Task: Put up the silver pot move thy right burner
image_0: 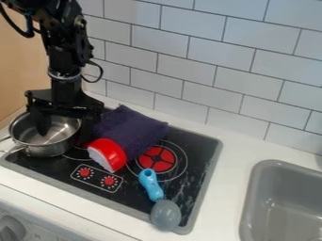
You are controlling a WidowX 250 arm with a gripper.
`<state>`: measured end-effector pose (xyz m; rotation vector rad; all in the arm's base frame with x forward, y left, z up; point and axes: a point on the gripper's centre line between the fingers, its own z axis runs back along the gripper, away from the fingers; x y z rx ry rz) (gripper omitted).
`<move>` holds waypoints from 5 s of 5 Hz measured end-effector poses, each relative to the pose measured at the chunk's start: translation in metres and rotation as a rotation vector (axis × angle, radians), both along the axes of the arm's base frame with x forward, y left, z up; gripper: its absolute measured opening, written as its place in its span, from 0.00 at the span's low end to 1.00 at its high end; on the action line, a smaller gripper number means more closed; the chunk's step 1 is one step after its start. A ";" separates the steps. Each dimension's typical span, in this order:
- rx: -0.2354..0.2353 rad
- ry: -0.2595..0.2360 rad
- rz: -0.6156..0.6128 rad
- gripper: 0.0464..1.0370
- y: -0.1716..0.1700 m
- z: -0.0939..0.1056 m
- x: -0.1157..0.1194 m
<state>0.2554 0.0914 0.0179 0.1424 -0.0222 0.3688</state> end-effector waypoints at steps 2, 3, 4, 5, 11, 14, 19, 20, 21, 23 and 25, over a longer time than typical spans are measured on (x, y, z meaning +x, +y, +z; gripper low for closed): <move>0.018 -0.006 0.008 0.58 0.000 -0.003 -0.002; 0.020 0.008 0.013 0.28 0.000 -0.002 -0.004; 0.024 -0.004 0.009 0.09 0.000 0.001 -0.003; 0.027 -0.012 0.008 0.02 0.001 0.005 -0.002; 0.043 -0.170 -0.164 0.00 -0.089 0.085 0.012; 0.028 -0.192 -0.319 0.00 -0.194 0.080 0.034; 0.123 -0.075 -0.433 0.00 -0.234 0.028 0.056; 0.113 -0.077 -0.451 0.00 -0.240 0.021 0.062; 0.115 -0.064 -0.460 0.00 -0.244 0.017 0.064; 0.108 -0.050 -0.482 0.00 -0.250 0.006 0.063; 0.111 -0.015 -0.472 0.19 -0.249 -0.006 0.060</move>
